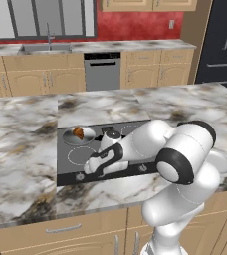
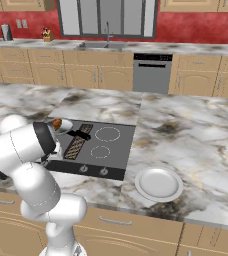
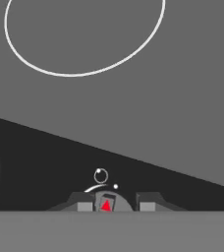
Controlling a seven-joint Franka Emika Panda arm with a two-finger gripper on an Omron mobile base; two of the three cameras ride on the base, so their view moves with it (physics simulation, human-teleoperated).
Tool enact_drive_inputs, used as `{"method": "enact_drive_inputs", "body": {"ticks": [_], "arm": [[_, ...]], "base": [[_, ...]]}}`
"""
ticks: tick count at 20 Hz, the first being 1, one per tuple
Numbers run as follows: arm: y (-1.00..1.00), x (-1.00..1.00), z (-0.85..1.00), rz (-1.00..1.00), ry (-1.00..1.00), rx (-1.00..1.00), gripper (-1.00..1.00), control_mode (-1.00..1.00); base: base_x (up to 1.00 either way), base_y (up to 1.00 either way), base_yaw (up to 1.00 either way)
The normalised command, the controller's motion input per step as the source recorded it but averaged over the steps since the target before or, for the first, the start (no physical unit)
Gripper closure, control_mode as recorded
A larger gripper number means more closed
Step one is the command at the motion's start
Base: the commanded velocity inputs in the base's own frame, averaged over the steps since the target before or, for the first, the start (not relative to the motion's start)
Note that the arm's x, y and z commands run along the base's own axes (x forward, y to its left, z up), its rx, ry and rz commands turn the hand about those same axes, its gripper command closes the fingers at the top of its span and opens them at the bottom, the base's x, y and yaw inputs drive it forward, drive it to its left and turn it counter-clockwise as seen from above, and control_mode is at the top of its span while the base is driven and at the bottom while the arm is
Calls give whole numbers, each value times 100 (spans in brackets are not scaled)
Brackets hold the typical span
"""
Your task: Pick the croissant and place it on the pan. Then turn on the stove to warm the croissant.
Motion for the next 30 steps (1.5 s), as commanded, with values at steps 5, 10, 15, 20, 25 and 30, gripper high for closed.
{"method": "enact_drive_inputs", "body": {"ticks": [5,10,15,20,25,30], "arm": [[6,-24,-18,10,0,0,100,-100],[9,-33,-20,13,1,0,100,-100],[10,-35,-25,14,2,0,100,-100],[8,-33,-23,16,1,0,100,-100],[0,-35,-21,17,0,0,100,-100],[0,-30,-23,18,0,0,100,-100]], "base": [[0,0,0],[0,0,0],[0,0,0],[0,0,0],[0,0,0],[0,0,0]]}}
